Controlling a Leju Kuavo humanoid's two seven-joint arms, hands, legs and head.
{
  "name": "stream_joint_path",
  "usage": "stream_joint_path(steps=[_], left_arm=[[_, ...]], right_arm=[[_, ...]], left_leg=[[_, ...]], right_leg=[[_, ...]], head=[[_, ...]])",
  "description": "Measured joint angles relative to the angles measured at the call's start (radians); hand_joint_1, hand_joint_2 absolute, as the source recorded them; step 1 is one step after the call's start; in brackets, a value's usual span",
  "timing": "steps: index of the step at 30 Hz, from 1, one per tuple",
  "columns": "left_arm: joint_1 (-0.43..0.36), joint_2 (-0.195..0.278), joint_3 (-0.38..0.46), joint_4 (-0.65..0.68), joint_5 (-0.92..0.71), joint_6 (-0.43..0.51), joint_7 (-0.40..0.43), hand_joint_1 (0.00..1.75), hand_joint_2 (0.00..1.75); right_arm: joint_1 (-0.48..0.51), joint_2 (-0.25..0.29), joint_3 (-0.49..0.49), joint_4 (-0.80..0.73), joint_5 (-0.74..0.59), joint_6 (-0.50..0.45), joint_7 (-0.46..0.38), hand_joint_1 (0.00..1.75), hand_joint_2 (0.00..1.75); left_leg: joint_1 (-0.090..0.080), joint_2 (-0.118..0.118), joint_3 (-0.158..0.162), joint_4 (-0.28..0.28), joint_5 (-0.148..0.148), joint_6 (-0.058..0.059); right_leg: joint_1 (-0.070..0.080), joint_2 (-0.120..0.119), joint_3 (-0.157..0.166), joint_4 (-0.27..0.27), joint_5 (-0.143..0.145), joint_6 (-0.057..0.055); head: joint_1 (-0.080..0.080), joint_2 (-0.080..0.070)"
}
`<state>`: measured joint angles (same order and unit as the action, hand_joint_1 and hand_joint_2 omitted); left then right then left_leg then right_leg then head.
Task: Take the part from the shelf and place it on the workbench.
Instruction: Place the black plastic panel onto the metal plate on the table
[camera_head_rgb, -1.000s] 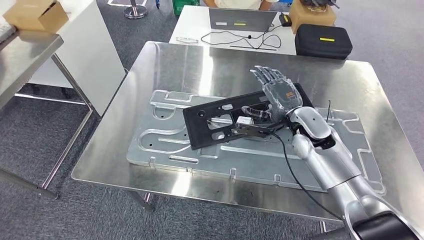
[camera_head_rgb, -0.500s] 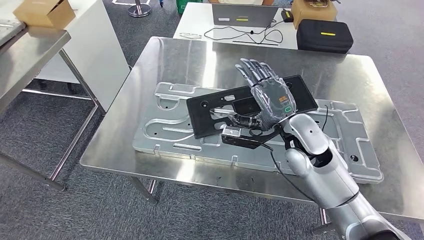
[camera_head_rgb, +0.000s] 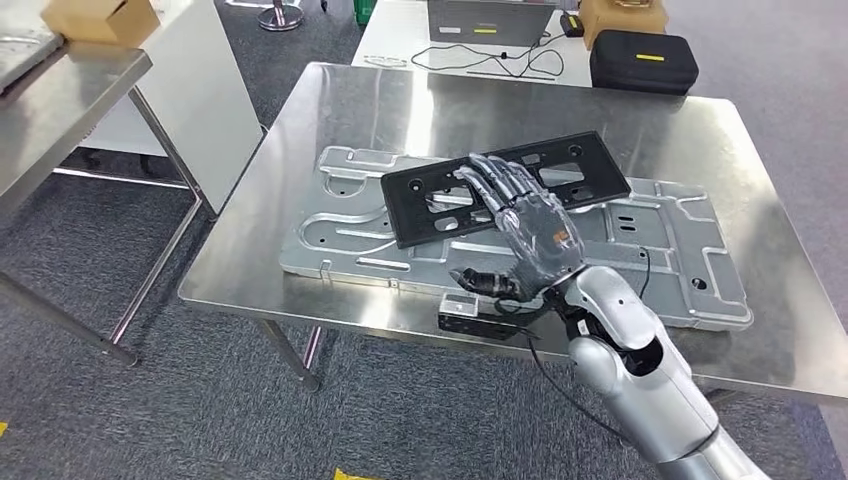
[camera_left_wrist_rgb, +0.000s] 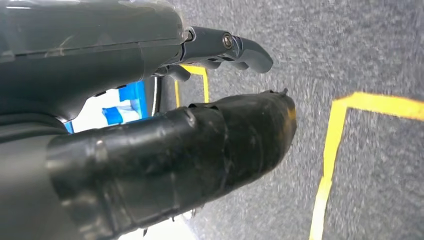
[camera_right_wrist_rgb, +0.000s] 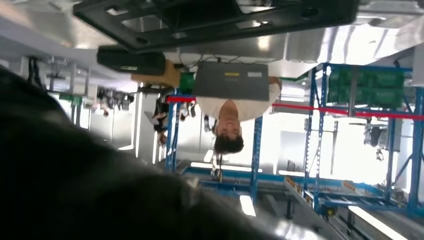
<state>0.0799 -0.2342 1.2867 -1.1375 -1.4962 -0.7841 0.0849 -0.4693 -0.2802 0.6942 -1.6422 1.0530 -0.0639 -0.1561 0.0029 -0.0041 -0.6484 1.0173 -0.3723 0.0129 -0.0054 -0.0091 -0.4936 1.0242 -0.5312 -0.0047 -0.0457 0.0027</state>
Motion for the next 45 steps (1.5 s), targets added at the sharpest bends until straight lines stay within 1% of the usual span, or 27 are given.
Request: stream_joint_path(steps=[2, 3, 6, 7, 8, 10, 12, 14, 16, 18, 21, 22, 23, 25, 26, 27, 29, 30, 33, 35, 36, 38, 39, 40, 41, 44, 45], left_arm=[[0.001, -0.01, 0.0, -0.017, 0.0, -0.002, 0.0, 0.0, 0.0], [0.002, -0.016, 0.0, -0.024, 0.0, -0.004, 0.0, 0.0, 0.0], [0.004, -0.027, 0.0, -0.038, 0.0, -0.007, 0.001, 0.0, 0.0], [0.003, -0.029, 0.0, -0.042, 0.0, -0.007, 0.002, 0.0, 0.0], [0.002, -0.03, 0.0, -0.046, 0.0, -0.007, 0.002, 0.0, 0.0], [0.002, -0.032, 0.0, -0.053, 0.0, -0.007, 0.003, 0.0, 0.87], [0.002, -0.033, 0.0, -0.059, 0.0, -0.006, 0.006, 0.0, 1.75], [0.001, -0.034, 0.0, -0.065, 0.0, -0.004, 0.006, 0.0, 1.75], [0.004, -0.035, 0.0, -0.069, 0.0, -0.002, 0.006, 0.0, 1.75], [0.004, -0.039, 0.0, -0.074, 0.0, -0.003, 0.005, 0.0, 1.75], [0.002, -0.046, 0.0, -0.086, 0.0, -0.006, 0.001, 0.0, 1.75], [0.003, -0.046, 0.0, -0.088, 0.0, -0.007, 0.001, 0.0, 1.75], [0.003, -0.046, 0.0, -0.09, 0.0, -0.006, 0.001, 0.0, 1.75], [0.007, -0.046, -0.001, -0.093, 0.0, -0.001, 0.003, 0.0, 1.75], [0.01, -0.046, -0.001, -0.094, 0.0, 0.004, 0.006, 0.0, 1.75], [0.014, -0.044, -0.002, -0.096, 0.0, 0.012, 0.011, 0.0, 1.75], [0.022, -0.038, -0.005, -0.099, 0.0, 0.035, 0.026, 0.0, 1.75], [0.024, -0.035, -0.006, -0.1, 0.0, 0.047, 0.035, 0.0, 1.75], [0.017, -0.023, -0.006, -0.096, 0.0, 0.069, 0.057, 0.0, 1.75], [0.003, -0.01, -0.005, -0.071, 0.0, 0.09, 0.062, 0.0, 1.75], [-0.005, -0.002, -0.005, -0.049, 0.0, 0.105, 0.061, 0.0, 1.75], [-0.018, 0.017, -0.005, 0.006, 0.0, 0.136, 0.057, 0.0, 1.75], [-0.022, 0.024, -0.005, 0.03, 0.0, 0.148, 0.055, 0.0, 1.75], [-0.023, 0.028, -0.005, 0.05, 0.0, 0.156, 0.054, 0.0, 1.75], [-0.024, 0.03, -0.005, 0.064, 0.0, 0.159, 0.054, 0.0, 1.75], [-0.031, 0.034, -0.005, 0.085, 0.0, 0.158, 0.054, 0.0, 1.75], [-0.033, 0.036, -0.005, 0.088, 0.0, 0.155, 0.053, 0.0, 1.75]], right_arm=[[0.036, -0.012, 0.002, -0.016, 0.01, -0.012, -0.003, 0.0, 0.0], [0.052, -0.016, 0.004, -0.024, 0.014, -0.016, -0.003, 0.0, 0.0], [0.081, -0.027, 0.012, -0.038, 0.02, -0.024, -0.003, 0.0, 0.0], [0.089, -0.032, 0.015, -0.041, 0.021, -0.025, -0.004, 0.0, 0.0], [0.1, -0.037, 0.018, -0.043, 0.023, -0.026, -0.005, 0.0, 0.0], [0.124, -0.047, 0.029, -0.044, 0.028, -0.026, -0.009, 0.0, 0.0], [0.149, -0.057, 0.041, -0.044, 0.027, -0.026, -0.013, 0.0, 0.0], [0.176, -0.065, 0.049, -0.042, 0.017, -0.025, -0.015, 0.0, 0.0], [0.207, -0.071, 0.057, -0.035, -0.004, -0.014, -0.013, 0.0, 0.0], [0.24, -0.072, 0.064, -0.022, -0.046, 0.022, -0.006, 0.0, 0.0], [0.286, -0.072, 0.068, 0.015, -0.169, 0.112, 0.004, 0.0, 1.31], [0.3, -0.071, 0.068, 0.034, -0.224, 0.147, 0.008, 0.0, 1.75], [0.315, -0.07, 0.067, 0.055, -0.284, 0.183, 0.015, 0.0, 1.75], [0.349, -0.063, 0.059, 0.103, -0.391, 0.244, 0.036, 0.0, 1.75], [0.366, -0.058, 0.052, 0.129, -0.437, 0.264, 0.051, 0.0, 1.75], [0.381, -0.05, 0.043, 0.157, -0.479, 0.274, 0.072, 0.0, 1.75], [0.413, -0.025, 0.016, 0.226, -0.571, 0.268, 0.13, 0.0, 1.75], [0.429, -0.009, 0.0, 0.27, -0.615, 0.253, 0.159, 0.0, 1.31], [0.457, 0.047, -0.05, 0.475, -0.705, 0.201, 0.175, 0.0, 0.0], [0.449, 0.079, -0.104, 0.677, -0.772, 0.189, 0.153, 0.0, 0.0], [0.444, 0.091, -0.141, 0.788, -0.821, 0.193, 0.149, 0.0, 0.0], [0.443, 0.107, -0.228, 0.982, -0.931, 0.214, 0.167, 0.0, 0.0], [0.446, 0.111, -0.274, 1.06, -0.98, 0.22, 0.19, 0.0, 0.0], [0.449, 0.114, -0.317, 1.125, -1.019, 0.219, 0.217, 0.0, 0.0], [0.453, 0.116, -0.353, 1.178, -1.044, 0.213, 0.243, 0.0, 0.0], [0.456, 0.131, -0.432, 1.287, -1.072, 0.198, 0.291, 0.0, 0.0], [0.454, 0.138, -0.452, 1.311, -1.075, 0.195, 0.297, 0.0, 0.0]], left_leg=[[0.001, -0.001, -0.007, 0.001, -0.002, -0.012], [0.002, -0.002, -0.017, 0.018, -0.028, -0.016], [0.008, -0.002, -0.056, 0.165, -0.176, -0.028], [0.01, -0.002, -0.06, 0.219, -0.203, -0.032], [0.011, -0.001, -0.053, 0.253, -0.205, -0.035], [0.013, -0.001, 0.002, 0.231, -0.159, -0.038], [0.013, -0.003, 0.109, 0.102, -0.138, -0.035], [0.009, -0.004, 0.18, -0.003, -0.157, -0.023], [0.006, -0.003, 0.183, -0.026, -0.159, -0.008], [0.007, 0.0, 0.169, -0.031, -0.139, 0.01], [0.006, 0.005, 0.133, -0.031, -0.107, 0.031], [0.005, 0.005, 0.12, -0.03, -0.098, 0.033], [0.003, 0.005, 0.106, -0.027, -0.088, 0.033], [0.0, 0.004, 0.077, -0.02, -0.07, 0.03], [-0.001, 0.004, 0.064, -0.014, -0.064, 0.028], [-0.005, 0.003, 0.051, -0.005, -0.062, 0.026], [-0.013, 0.003, 0.034, 0.012, -0.068, 0.025], [-0.016, 0.003, 0.028, 0.02, -0.072, 0.023], [-0.014, 0.001, 0.037, 0.001, -0.052, 0.033], [-0.008, 0.001, 0.06, -0.051, -0.013, 0.048], [-0.003, 0.001, 0.067, -0.074, 0.005, 0.051], [0.001, -0.001, 0.058, -0.087, 0.024, 0.048], [0.004, -0.002, 0.048, -0.084, 0.028, 0.043], [0.008, -0.002, 0.037, -0.078, 0.032, 0.037], [0.013, -0.001, 0.024, -0.069, 0.034, 0.03], [0.032, 0.007, -0.021, -0.024, 0.038, -0.005], [0.032, 0.01, -0.031, -0.009, 0.036, -0.018]], right_leg=[[-0.004, -0.003, -0.013, -0.013, 0.019, -0.012], [-0.008, -0.006, -0.023, -0.018, 0.033, -0.019], [-0.009, -0.009, -0.062, -0.023, 0.068, -0.031], [-0.009, -0.01, -0.076, -0.022, 0.078, -0.03], [-0.009, -0.011, -0.09, -0.02, 0.087, -0.028], [-0.01, -0.012, -0.116, -0.012, 0.104, -0.021], [-0.01, -0.013, -0.137, 0.002, 0.116, -0.012], [-0.009, -0.014, -0.148, 0.011, 0.128, 0.0], [-0.009, -0.014, -0.151, 0.009, 0.142, 0.014], [-0.012, -0.009, -0.162, 0.027, 0.116, 0.025], [-0.015, 0.0, -0.207, 0.173, -0.02, 0.032], [-0.015, 0.002, -0.218, 0.232, -0.048, 0.033], [-0.016, 0.002, -0.218, 0.271, -0.054, 0.034], [-0.016, 0.002, -0.169, 0.254, -0.01, 0.031], [-0.017, 0.002, -0.121, 0.199, 0.013, 0.028], [-0.017, 0.001, -0.07, 0.124, 0.013, 0.031], [-0.018, 0.001, -0.009, 0.021, -0.012, 0.03], [-0.019, 0.001, -0.001, -0.001, -0.025, 0.029], [-0.018, -0.004, 0.008, -0.015, -0.009, 0.03], [-0.016, -0.002, 0.01, -0.007, -0.02, 0.031], [-0.016, 0.001, -0.001, 0.021, -0.048, 0.031], [-0.023, 0.007, -0.043, 0.118, -0.123, 0.04], [-0.028, 0.008, -0.06, 0.163, -0.147, 0.047], [-0.034, 0.008, -0.064, 0.183, -0.15, 0.056], [-0.042, 0.008, -0.052, 0.169, -0.134, 0.066], [-0.06, 0.005, 0.032, 0.027, -0.058, 0.097], [-0.061, 0.006, 0.041, 0.006, -0.048, 0.093]], head=[[0.001, 0.0], [0.001, 0.0], [0.0, 0.0], [0.0, 0.0], [0.0, 0.0], [-0.001, 0.0], [-0.001, 0.0], [0.0, 0.0], [0.001, 0.0], [0.001, 0.0], [0.002, 0.0], [0.002, 0.0], [0.002, 0.0], [0.002, 0.0], [0.002, 0.0], [0.002, 0.0], [-0.002, 0.0], [-0.004, 0.0], [-0.008, 0.0], [-0.008, 0.0], [-0.008, 0.0], [-0.006, 0.0], [-0.006, 0.0], [-0.006, 0.0], [-0.006, 0.0], [-0.004, 0.0], [-0.004, 0.0]])
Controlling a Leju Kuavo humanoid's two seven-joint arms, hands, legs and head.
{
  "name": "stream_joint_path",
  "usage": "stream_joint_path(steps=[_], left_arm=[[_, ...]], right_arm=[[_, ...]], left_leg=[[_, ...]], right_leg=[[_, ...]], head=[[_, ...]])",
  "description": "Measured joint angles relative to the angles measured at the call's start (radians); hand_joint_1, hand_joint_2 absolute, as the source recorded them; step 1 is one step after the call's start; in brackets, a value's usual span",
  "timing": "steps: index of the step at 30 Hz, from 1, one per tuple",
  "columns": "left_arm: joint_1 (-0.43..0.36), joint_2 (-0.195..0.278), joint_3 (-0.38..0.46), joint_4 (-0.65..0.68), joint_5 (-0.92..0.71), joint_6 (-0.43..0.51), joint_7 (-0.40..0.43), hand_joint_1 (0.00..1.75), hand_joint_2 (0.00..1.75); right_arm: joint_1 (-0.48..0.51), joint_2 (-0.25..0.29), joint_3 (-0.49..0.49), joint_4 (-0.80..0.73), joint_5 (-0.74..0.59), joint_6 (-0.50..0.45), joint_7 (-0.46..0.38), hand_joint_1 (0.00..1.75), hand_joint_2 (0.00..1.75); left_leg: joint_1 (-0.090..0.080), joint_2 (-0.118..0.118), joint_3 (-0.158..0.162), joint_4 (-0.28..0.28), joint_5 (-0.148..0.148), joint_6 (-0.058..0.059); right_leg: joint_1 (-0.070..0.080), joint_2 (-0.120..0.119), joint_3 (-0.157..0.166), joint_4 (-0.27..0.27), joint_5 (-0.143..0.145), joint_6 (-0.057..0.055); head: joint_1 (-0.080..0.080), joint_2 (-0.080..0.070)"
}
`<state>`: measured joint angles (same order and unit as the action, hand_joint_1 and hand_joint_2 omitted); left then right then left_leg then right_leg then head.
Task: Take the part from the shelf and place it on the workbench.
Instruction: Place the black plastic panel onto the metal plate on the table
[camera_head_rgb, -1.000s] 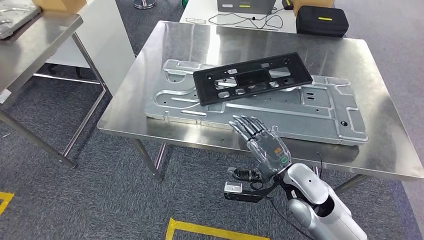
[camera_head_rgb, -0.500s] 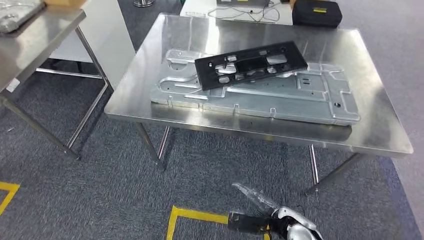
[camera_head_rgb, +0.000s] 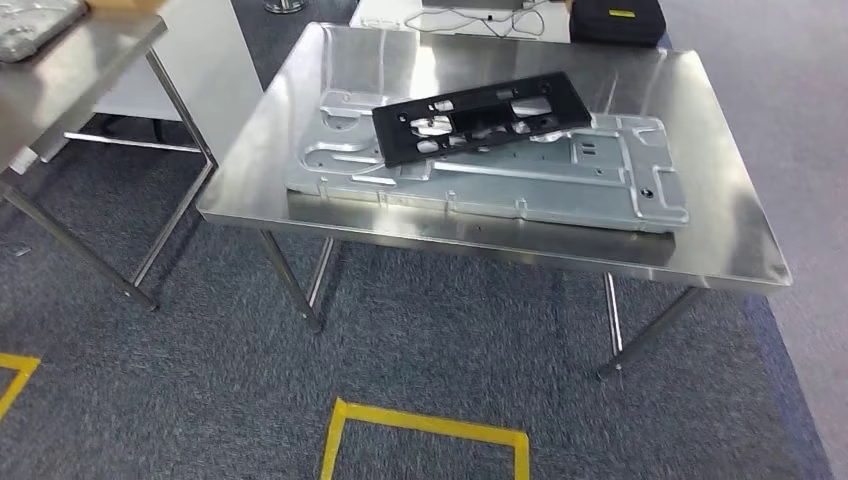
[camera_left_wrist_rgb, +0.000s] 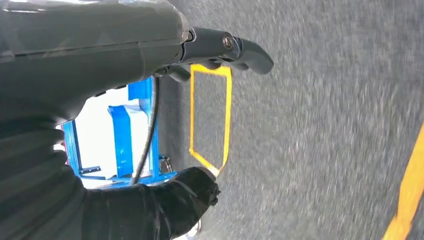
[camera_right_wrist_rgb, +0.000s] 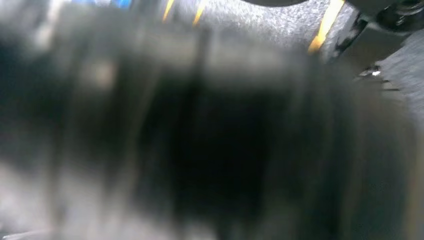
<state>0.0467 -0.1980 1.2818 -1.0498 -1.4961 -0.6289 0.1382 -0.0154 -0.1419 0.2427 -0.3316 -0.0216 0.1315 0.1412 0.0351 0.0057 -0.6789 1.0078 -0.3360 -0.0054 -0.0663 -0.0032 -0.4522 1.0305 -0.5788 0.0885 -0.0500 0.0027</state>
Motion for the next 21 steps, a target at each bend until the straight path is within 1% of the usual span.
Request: stream_joint_path(steps=[1, 3, 4, 5, 6, 7, 8, 9, 10, 11, 12, 13, 14, 15, 16, 17, 18, 19, 20, 21], left_arm=[[-0.003, 0.001, 0.0, 0.003, 0.0, -0.002, 0.0, 0.0, 1.75], [-0.005, 0.003, 0.0, 0.009, 0.0, -0.005, -0.001, 0.0, 1.75], [-0.003, 0.003, 0.0, 0.012, 0.0, -0.006, -0.001, 0.0, 1.75], [0.0, 0.005, 0.0, 0.013, 0.0, -0.006, -0.001, 0.0, 1.75], [0.002, 0.005, 0.0, 0.014, 0.0, -0.007, -0.001, 0.0, 1.75], [0.004, 0.005, 0.0, 0.015, 0.0, -0.009, 0.0, 0.0, 1.75], [0.004, 0.005, 0.0, 0.015, 0.0, -0.012, 0.0, 0.0, 1.75], [0.004, 0.004, 0.0, 0.014, 0.0, -0.018, 0.001, 0.0, 1.75], [0.004, 0.003, 0.0, 0.011, 0.0, -0.027, 0.002, 0.0, 1.75], [0.004, 0.0, 0.0, 0.005, 0.0, -0.039, 0.002, 0.0, 1.75], [0.004, -0.004, 0.0, -0.004, 0.0, -0.051, 0.002, 0.0, 1.75], [0.004, -0.008, 0.001, -0.015, 0.0, -0.063, 0.0, 0.0, 1.75], [0.005, -0.012, 0.001, -0.028, 0.0, -0.073, -0.003, 0.0, 1.75], [0.005, -0.016, 0.001, -0.042, 0.0, -0.08, -0.008, 0.0, 1.75], [0.004, -0.019, 0.001, -0.054, 0.0, -0.084, -0.013, 0.0, 1.75], [0.005, -0.022, 0.001, -0.064, 0.0, -0.087, -0.019, 0.0, 1.75], [0.006, -0.026, 0.001, -0.072, 0.0, -0.088, -0.025, 0.0, 1.75], [0.008, -0.03, 0.001, -0.077, 0.0, -0.089, -0.031, 0.0, 1.75], [0.01, -0.033, 0.001, -0.081, 0.0, -0.089, -0.037, 0.0, 1.75], [0.011, -0.037, 0.001, -0.085, 0.0, -0.089, -0.043, 0.0, 1.75]], right_arm=[[-0.004, 0.008, -0.017, 0.02, -0.001, -0.002, 0.004, 0.0, 0.0], [-0.008, 0.016, -0.044, 0.051, -0.002, -0.005, 0.009, 0.0, 0.0], [-0.012, 0.02, -0.054, 0.064, -0.002, -0.005, 0.01, 0.0, 0.0], [-0.014, 0.023, -0.062, 0.074, -0.005, -0.006, 0.011, 0.0, 0.0], [-0.017, 0.026, -0.07, 0.083, -0.011, -0.007, 0.012, 0.0, 0.0], [-0.02, 0.028, -0.079, 0.091, -0.023, -0.007, 0.013, 0.0, 0.0], [-0.02, 0.032, -0.09, 0.097, -0.04, -0.006, 0.011, 0.0, 0.0], [-0.018, 0.036, -0.103, 0.102, -0.06, -0.005, 0.005, 0.0, 0.0], [-0.015, 0.041, -0.118, 0.107, -0.08, -0.004, -0.004, 0.0, 0.0], [-0.012, 0.046, -0.133, 0.111, -0.097, -0.004, -0.015, 0.0, 0.0], [-0.009, 0.052, -0.148, 0.114, -0.109, -0.006, -0.026, 0.0, 0.0], [-0.008, 0.058, -0.163, 0.116, -0.118, -0.008, -0.037, 0.0, 0.0], [-0.007, 0.067, -0.175, 0.117, -0.124, -0.011, -0.047, 0.0, 0.0], [-0.007, 0.074, -0.186, 0.118, -0.127, -0.011, -0.057, 0.0, 0.0], [-0.006, 0.081, -0.197, 0.119, -0.128, -0.01, -0.068, 0.0, 0.0], [-0.005, 0.087, -0.205, 0.119, -0.128, -0.007, -0.081, 0.0, 0.0], [-0.002, 0.089, -0.214, 0.121, -0.127, -0.003, -0.096, 0.0, 0.0], [0.001, 0.092, -0.221, 0.123, -0.126, 0.004, -0.111, 0.0, 0.0], [0.005, 0.094, -0.228, 0.125, -0.125, 0.01, -0.126, 0.0, 0.0], [0.008, 0.096, -0.233, 0.127, -0.123, 0.018, -0.138, 0.0, 0.0]], left_leg=[[-0.001, 0.002, -0.005, 0.01, 0.0, -0.011], [0.001, 0.005, -0.008, 0.015, 0.008, -0.028], [0.006, 0.006, -0.012, 0.019, 0.003, -0.035], [0.009, 0.006, -0.02, 0.036, -0.025, -0.04], [0.01, 0.006, -0.032, 0.075, -0.076, -0.042], [0.008, 0.006, -0.047, 0.134, -0.145, -0.041], [0.006, 0.005, -0.061, 0.207, -0.209, -0.037], [0.002, 0.004, -0.069, 0.275, -0.252, -0.032], [-0.002, 0.004, -0.063, 0.323, -0.267, -0.025], [-0.007, 0.004, -0.04, 0.339, -0.262, -0.017], [-0.012, 0.003, 0.002, 0.315, -0.243, -0.007], [-0.019, 0.0, 0.06, 0.259, -0.226, 0.006], [-0.027, -0.005, 0.126, 0.181, -0.219, 0.02], [-0.034, -0.008, 0.182, 0.104, -0.221, 0.031], [-0.04, -0.012, 0.218, 0.047, -0.225, 0.039], [-0.044, -0.013, 0.234, 0.014, -0.228, 0.043], [-0.045, -0.011, 0.232, -0.001, -0.223, 0.044], [-0.043, -0.008, 0.226, -0.007, -0.21, 0.045], [-0.041, -0.006, 0.218, -0.015, -0.196, 0.051], [-0.039, -0.003, 0.208, -0.022, -0.181, 0.057]], right_leg=[[0.001, 0.001, -0.007, 0.006, -0.001, -0.013], [0.004, 0.003, -0.028, 0.023, 0.001, -0.053], [0.006, -0.001, -0.04, 0.03, 0.007, -0.068], [0.009, -0.004, -0.053, 0.032, 0.017, -0.079], [0.012, -0.007, -0.069, 0.033, 0.03, -0.086], [0.016, -0.01, -0.085, 0.035, 0.043, -0.092], [0.021, -0.012, -0.1, 0.035, 0.054, -0.094], [0.025, -0.014, -0.114, 0.036, 0.064, -0.096], [0.03, -0.017, -0.127, 0.038, 0.073, -0.098], [0.034, -0.019, -0.138, 0.04, 0.081, -0.099], [0.038, -0.02, -0.147, 0.041, 0.088, -0.1], [0.04, -0.021, -0.153, 0.042, 0.094, -0.1], [0.043, -0.02, -0.156, 0.043, 0.101, -0.099], [0.045, -0.019, -0.159, 0.043, 0.108, -0.096], [0.046, -0.018, -0.16, 0.041, 0.117, -0.092], [0.046, -0.017, -0.162, 0.038, 0.127, -0.086], [0.046, -0.016, -0.165, 0.033, 0.139, -0.08], [0.045, -0.015, -0.168, 0.03, 0.144, -0.074], [0.045, -0.013, -0.173, 0.037, 0.132, -0.069], [0.046, -0.009, -0.182, 0.06, 0.1, -0.066]], head=[[-0.001, 0.0], [-0.004, 0.0], [-0.005, 0.0], [-0.005, 0.0], [-0.006, 0.0], [-0.006, 0.0], [-0.006, 0.0], [-0.006, 0.0], [-0.006, 0.0], [-0.006, 0.0], [-0.006, 0.0], [-0.006, 0.0], [-0.006, 0.0], [-0.006, 0.0], [-0.007, 0.0], [-0.007, 0.0], [-0.008, 0.0], [-0.008, 0.0], [-0.008, 0.0], [-0.008, 0.0]])
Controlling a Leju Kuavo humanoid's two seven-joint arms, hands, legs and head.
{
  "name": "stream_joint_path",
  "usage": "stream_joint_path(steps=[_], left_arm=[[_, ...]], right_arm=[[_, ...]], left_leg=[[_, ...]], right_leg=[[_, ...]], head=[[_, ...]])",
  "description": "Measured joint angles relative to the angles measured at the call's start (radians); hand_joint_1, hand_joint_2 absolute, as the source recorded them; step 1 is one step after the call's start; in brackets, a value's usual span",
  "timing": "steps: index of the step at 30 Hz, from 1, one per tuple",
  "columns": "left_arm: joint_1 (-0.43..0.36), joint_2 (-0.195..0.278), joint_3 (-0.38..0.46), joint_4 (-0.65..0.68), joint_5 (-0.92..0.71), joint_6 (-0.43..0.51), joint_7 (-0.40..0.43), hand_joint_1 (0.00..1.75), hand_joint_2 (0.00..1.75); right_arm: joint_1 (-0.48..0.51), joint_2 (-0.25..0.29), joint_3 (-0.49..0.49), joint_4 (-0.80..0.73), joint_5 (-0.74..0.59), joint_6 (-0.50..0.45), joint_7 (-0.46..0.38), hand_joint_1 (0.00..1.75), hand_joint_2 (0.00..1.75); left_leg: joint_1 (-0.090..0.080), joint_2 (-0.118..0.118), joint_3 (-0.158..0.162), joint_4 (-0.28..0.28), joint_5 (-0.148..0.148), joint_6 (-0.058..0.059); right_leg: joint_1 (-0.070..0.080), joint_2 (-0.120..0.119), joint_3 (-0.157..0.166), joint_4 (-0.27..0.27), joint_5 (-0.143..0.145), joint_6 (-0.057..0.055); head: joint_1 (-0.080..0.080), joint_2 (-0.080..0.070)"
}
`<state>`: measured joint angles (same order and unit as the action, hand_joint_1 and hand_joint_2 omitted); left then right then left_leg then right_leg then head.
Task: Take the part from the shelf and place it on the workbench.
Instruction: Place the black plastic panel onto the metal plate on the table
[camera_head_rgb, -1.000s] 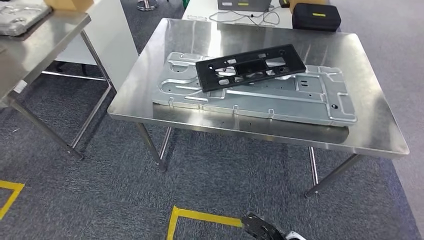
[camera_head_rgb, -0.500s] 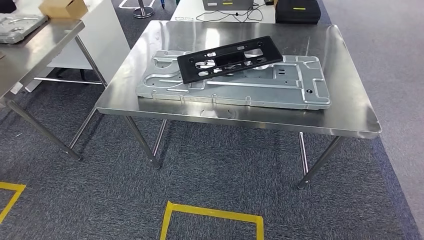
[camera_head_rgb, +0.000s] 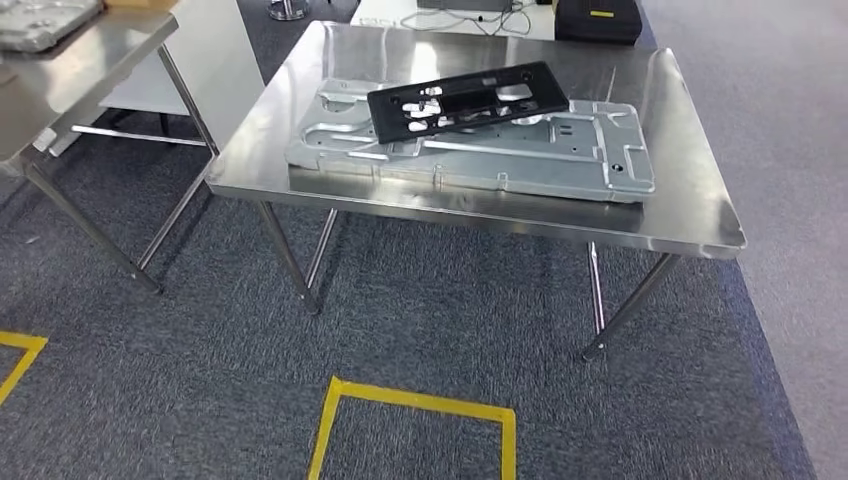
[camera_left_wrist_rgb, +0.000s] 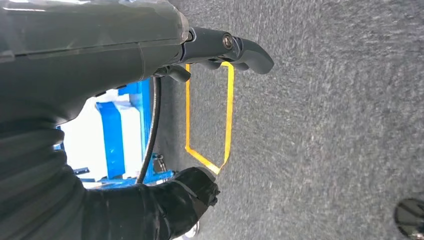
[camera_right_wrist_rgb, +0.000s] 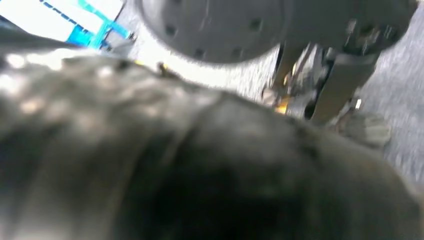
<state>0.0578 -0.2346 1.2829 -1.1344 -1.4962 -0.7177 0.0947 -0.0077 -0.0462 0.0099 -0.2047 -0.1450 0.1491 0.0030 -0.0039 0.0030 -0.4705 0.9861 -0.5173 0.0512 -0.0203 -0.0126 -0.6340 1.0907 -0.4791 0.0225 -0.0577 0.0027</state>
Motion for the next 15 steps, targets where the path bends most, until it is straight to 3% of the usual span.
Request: stream_joint_path(steps=[3, 4, 5, 6, 7, 8, 9, 11, 13, 14, 15], left_arm=[[0.005, -0.008, 0.0, -0.004, 0.0, 0.0, -0.016, 0.0, 1.75], [0.006, -0.01, 0.0, -0.005, 0.0, 0.0, -0.019, 0.0, 1.75], [0.007, -0.011, 0.0, -0.005, 0.0, -0.001, -0.021, 0.0, 1.75], [0.007, -0.013, 0.0, -0.007, 0.0, -0.002, -0.021, 0.0, 1.75], [0.007, -0.014, 0.0, -0.008, 0.0, -0.004, -0.021, 0.0, 1.75], [0.007, -0.016, 0.0, -0.01, 0.0, -0.005, -0.021, 0.0, 1.75], [0.007, -0.018, 0.0, -0.012, 0.0, -0.007, -0.021, 0.0, 1.75], [0.008, -0.021, 0.0, -0.018, 0.0, -0.012, -0.018, 0.0, 1.75], [0.008, -0.024, 0.0, -0.026, 0.0, -0.014, -0.015, 0.0, 0.87], [0.008, -0.025, 0.0, -0.03, 0.0, -0.013, -0.014, 0.0, 0.44], [0.01, -0.027, 0.0, -0.032, 0.0, -0.013, -0.014, 0.0, 0.0]], right_arm=[[0.005, 0.004, -0.007, 0.004, 0.012, 0.013, -0.026, 0.0, 0.0], [0.006, 0.004, -0.009, 0.005, 0.015, 0.013, -0.031, 0.0, 0.0], [0.006, 0.004, -0.012, 0.006, 0.016, 0.013, -0.033, 0.0, 0.0], [0.007, 0.004, -0.015, 0.007, 0.017, 0.012, -0.034, 0.0, 0.0], [0.007, 0.004, -0.018, 0.008, 0.017, 0.012, -0.034, 0.0, 0.0], [0.007, 0.003, -0.02, 0.009, 0.017, 0.01, -0.032, 0.0, 0.0], [0.006, 0.002, -0.022, 0.01, 0.016, 0.008, -0.03, 0.0, 0.0], [0.006, 0.001, -0.025, 0.012, 0.013, -0.002, -0.02, 0.0, 0.0], [0.007, 0.0, -0.031, 0.014, 0.008, -0.014, -0.008, 0.0, 0.0], [0.006, 0.0, -0.035, 0.016, 0.006, -0.019, -0.003, 0.0, 0.0], [0.005, 0.001, -0.039, 0.017, 0.004, -0.023, 0.0, 0.0, 0.0]], left_leg=[[-0.004, 0.006, -0.048, 0.002, 0.036, 0.013], [-0.006, 0.007, -0.066, 0.006, 0.046, 0.013], [-0.008, 0.008, -0.084, 0.011, 0.056, 0.012], [-0.01, 0.008, -0.103, 0.018, 0.066, 0.011], [-0.011, 0.008, -0.121, 0.024, 0.076, 0.01], [-0.012, 0.008, -0.137, 0.032, 0.085, 0.008], [-0.014, 0.009, -0.15, 0.039, 0.094, 0.005], [-0.014, 0.013, -0.162, 0.046, 0.11, -0.004], [-0.011, 0.018, -0.166, 0.044, 0.123, -0.016], [-0.009, 0.015, -0.171, 0.05, 0.11, -0.024], [-0.007, 0.011, -0.179, 0.07, 0.077, -0.031]], right_leg=[[0.001, 0.007, -0.038, 0.158, -0.14, 0.002], [0.001, 0.008, -0.04, 0.204, -0.154, 0.003], [0.001, 0.008, -0.029, 0.222, -0.141, 0.002], [0.002, 0.008, -0.003, 0.21, -0.112, 0.0], [0.004, 0.008, 0.038, 0.168, -0.083, -0.004], [0.007, 0.007, 0.095, 0.098, -0.071, -0.01], [0.01, 0.006, 0.148, 0.02, -0.076, -0.015], [0.017, 0.005, 0.207, -0.082, -0.099, -0.024], [0.017, 0.006, 0.198, -0.099, -0.087, -0.035], [0.015, 0.007, 0.188, -0.101, -0.074, -0.043], [0.012, 0.007, 0.176, -0.103, -0.059, -0.049]], head=[[0.0, 0.0], [0.0, 0.0], [0.0, 0.0], [0.0, 0.0], [0.0, 0.0], [0.0, 0.0], [0.0, 0.0], [0.0, 0.0], [0.001, 0.0], [0.002, 0.0], [0.002, 0.0]])
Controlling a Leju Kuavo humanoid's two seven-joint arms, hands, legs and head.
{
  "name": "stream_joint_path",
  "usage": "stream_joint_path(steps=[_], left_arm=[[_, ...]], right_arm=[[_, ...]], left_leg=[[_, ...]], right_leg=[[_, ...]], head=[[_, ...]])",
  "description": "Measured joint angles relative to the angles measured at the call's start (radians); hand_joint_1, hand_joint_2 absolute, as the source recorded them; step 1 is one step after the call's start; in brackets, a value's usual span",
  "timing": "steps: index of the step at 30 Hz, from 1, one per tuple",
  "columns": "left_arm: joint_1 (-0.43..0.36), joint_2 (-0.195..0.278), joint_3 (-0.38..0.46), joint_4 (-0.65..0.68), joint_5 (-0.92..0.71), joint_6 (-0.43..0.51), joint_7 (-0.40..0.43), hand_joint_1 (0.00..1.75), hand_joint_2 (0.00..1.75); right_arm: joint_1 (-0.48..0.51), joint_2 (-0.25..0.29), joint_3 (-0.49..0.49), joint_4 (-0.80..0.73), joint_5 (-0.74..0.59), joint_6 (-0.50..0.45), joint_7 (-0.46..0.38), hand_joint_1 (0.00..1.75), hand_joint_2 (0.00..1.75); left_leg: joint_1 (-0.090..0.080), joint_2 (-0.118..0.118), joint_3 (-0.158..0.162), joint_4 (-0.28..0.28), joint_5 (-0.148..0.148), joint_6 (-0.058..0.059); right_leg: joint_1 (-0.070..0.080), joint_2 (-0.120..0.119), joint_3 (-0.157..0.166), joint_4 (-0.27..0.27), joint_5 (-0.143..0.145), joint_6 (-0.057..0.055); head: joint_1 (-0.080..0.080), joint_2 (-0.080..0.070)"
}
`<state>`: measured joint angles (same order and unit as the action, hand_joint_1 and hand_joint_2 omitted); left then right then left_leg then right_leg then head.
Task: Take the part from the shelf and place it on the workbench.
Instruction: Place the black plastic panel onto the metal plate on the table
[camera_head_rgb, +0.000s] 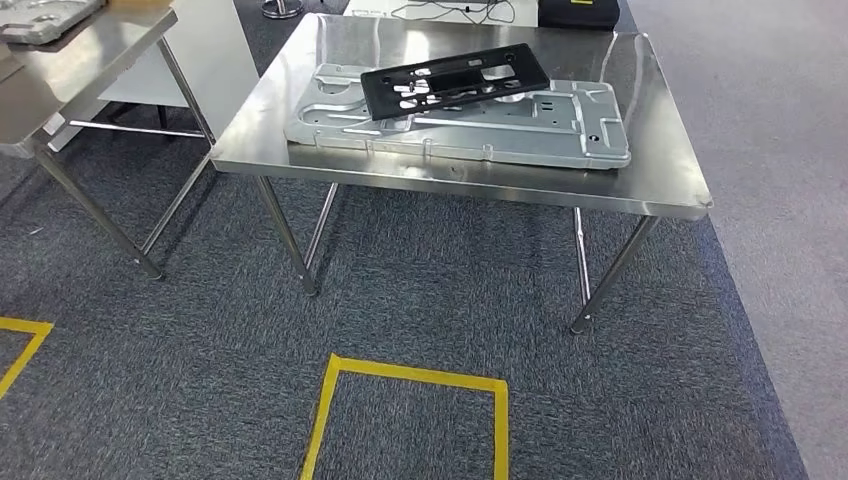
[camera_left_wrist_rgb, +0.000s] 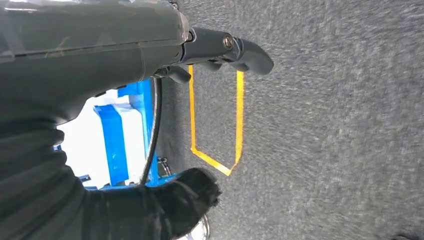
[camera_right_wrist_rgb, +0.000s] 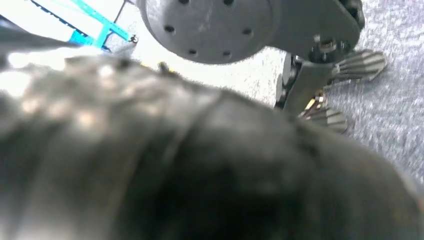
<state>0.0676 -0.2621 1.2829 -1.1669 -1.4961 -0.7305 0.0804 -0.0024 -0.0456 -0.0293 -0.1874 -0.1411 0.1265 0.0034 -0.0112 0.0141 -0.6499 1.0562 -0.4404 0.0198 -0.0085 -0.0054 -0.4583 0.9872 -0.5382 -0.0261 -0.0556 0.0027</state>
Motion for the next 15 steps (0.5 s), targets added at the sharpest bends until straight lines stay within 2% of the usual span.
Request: stream_joint_path(steps=[1, 2, 3, 4, 5, 6, 7, 8, 9, 10, 11, 12, 13, 14, 15], left_arm=[[0.002, -0.002, 0.0, -0.002, 0.0, 0.001, -0.001, 0.0, 0.0], [0.004, -0.004, 0.0, -0.003, 0.0, 0.002, -0.002, 0.0, 0.0], [0.005, -0.005, 0.0, -0.004, 0.0, 0.002, -0.003, 0.0, 0.0], [0.005, -0.005, 0.0, -0.005, 0.0, 0.003, -0.006, 0.0, 0.0], [0.006, -0.005, 0.0, -0.006, 0.0, 0.004, -0.009, 0.0, 0.0], [0.007, -0.005, 0.0, -0.007, 0.0, 0.004, -0.013, 0.0, 0.0], [0.007, -0.006, -0.001, -0.009, 0.0, 0.005, -0.017, 0.0, 0.0], [0.008, -0.006, -0.001, -0.011, 0.0, 0.005, -0.02, 0.0, 0.0], [0.009, -0.007, -0.001, -0.014, 0.0, 0.006, -0.022, 0.0, 0.0], [0.01, -0.008, -0.001, -0.018, 0.0, 0.007, -0.025, 0.0, 0.0], [0.01, -0.011, -0.001, -0.023, 0.0, 0.007, -0.028, 0.0, 0.0], [0.011, -0.016, -0.001, -0.03, 0.0, 0.007, -0.031, 0.0, 0.0], [0.012, -0.024, -0.001, -0.038, 0.0, 0.007, -0.034, 0.0, 0.0], [0.011, -0.031, -0.001, -0.046, 0.0, 0.006, -0.035, 0.0, 0.0], [0.011, -0.038, -0.001, -0.053, 0.0, 0.005, -0.036, 0.0, 0.0]], right_arm=[[-0.001, 0.0, -0.003, 0.001, -0.001, -0.002, 0.002, 0.0, 0.0], [-0.001, 0.0, -0.006, 0.001, -0.001, -0.003, 0.003, 0.0, 0.0], [0.001, 0.0, -0.007, 0.002, -0.001, -0.004, 0.003, 0.0, 0.0], [0.004, 0.0, -0.008, 0.002, 0.0, -0.004, 0.001, 0.0, 0.0], [0.006, 0.0, -0.009, 0.002, 0.002, -0.009, -0.002, 0.0, 0.0], [0.007, 0.0, -0.01, 0.002, 0.006, -0.018, -0.006, 0.0, 0.0], [0.007, 0.0, -0.011, 0.002, 0.01, -0.03, -0.01, 0.0, 0.0], [0.006, 0.0, -0.012, 0.002, 0.014, -0.043, -0.013, 0.0, 0.0], [0.003, 0.0, -0.013, 0.001, 0.016, -0.056, -0.016, 0.0, 0.0], [0.0, 0.0, -0.014, 0.001, 0.018, -0.071, -0.019, 0.0, 0.0], [-0.002, 0.0, -0.015, 0.001, 0.02, -0.092, -0.023, 0.0, 0.0], [-0.002, 0.0, -0.018, 0.001, 0.022, -0.119, -0.027, 0.0, 0.0], [-0.001, 0.0, -0.022, 0.0, 0.023, -0.146, -0.032, 0.0, 0.0], [0.0, 0.0, -0.028, -0.001, 0.024, -0.17, -0.035, 0.0, 0.0], [0.001, 0.0, -0.035, -0.004, 0.03, -0.196, -0.037, 0.0, 0.0]], left_leg=[[0.003, -0.004, -0.011, 0.038, -0.053, -0.007], [0.007, -0.007, -0.023, 0.093, -0.112, -0.014], [0.011, -0.008, -0.032, 0.155, -0.158, -0.019], [0.015, -0.008, -0.034, 0.21, -0.179, -0.024], [0.018, -0.008, -0.024, 0.242, -0.172, -0.027], [0.021, -0.01, 0.001, 0.242, -0.146, -0.031], [0.023, -0.015, 0.043, 0.207, -0.115, -0.033], [0.026, -0.034, 0.101, 0.14, -0.1, -0.033], [0.027, -0.059, 0.166, 0.054, -0.102, -0.03], [0.027, -0.08, 0.215, -0.017, -0.116, -0.025], [0.026, -0.094, 0.247, -0.067, -0.131, -0.019], [0.022, -0.091, 0.257, -0.091, -0.137, -0.011], [0.023, -0.079, 0.25, -0.092, -0.129, -0.001], [0.023, -0.065, 0.242, -0.095, -0.117, 0.01], [0.023, -0.05, 0.231, -0.098, -0.103, 0.022]], right_leg=[[-0.003, 0.001, -0.014, -0.001, 0.015, -0.004], [-0.003, 0.003, -0.031, -0.001, 0.029, -0.006], [-0.004, 0.005, -0.049, 0.001, 0.042, -0.005], [-0.005, 0.009, -0.068, 0.003, 0.056, -0.002], [-0.007, 0.013, -0.089, 0.008, 0.068, 0.001], [-0.01, 0.019, -0.11, 0.013, 0.08, 0.006], [-0.013, 0.025, -0.129, 0.02, 0.09, 0.012], [-0.017, 0.033, -0.145, 0.027, 0.1, 0.018], [-0.019, 0.041, -0.158, 0.035, 0.109, 0.025], [-0.02, 0.05, -0.166, 0.04, 0.12, 0.033], [-0.02, 0.059, -0.172, 0.041, 0.132, 0.04], [-0.02, 0.069, -0.177, 0.038, 0.146, 0.049], [-0.022, 0.079, -0.181, 0.034, 0.159, 0.057], [-0.023, 0.079, -0.188, 0.036, 0.158, 0.063], [-0.022, 0.069, -0.197, 0.052, 0.134, 0.065]], head=[[0.0, 0.0], [-0.001, 0.0], [-0.001, 0.0], [-0.001, 0.0], [-0.001, 0.0], [-0.001, 0.0], [-0.001, 0.0], [-0.001, 0.0], [-0.001, 0.0], [-0.001, 0.0], [0.0, 0.0], [0.0, 0.0], [0.0, 0.0], [0.001, 0.0], [0.002, 0.0]])
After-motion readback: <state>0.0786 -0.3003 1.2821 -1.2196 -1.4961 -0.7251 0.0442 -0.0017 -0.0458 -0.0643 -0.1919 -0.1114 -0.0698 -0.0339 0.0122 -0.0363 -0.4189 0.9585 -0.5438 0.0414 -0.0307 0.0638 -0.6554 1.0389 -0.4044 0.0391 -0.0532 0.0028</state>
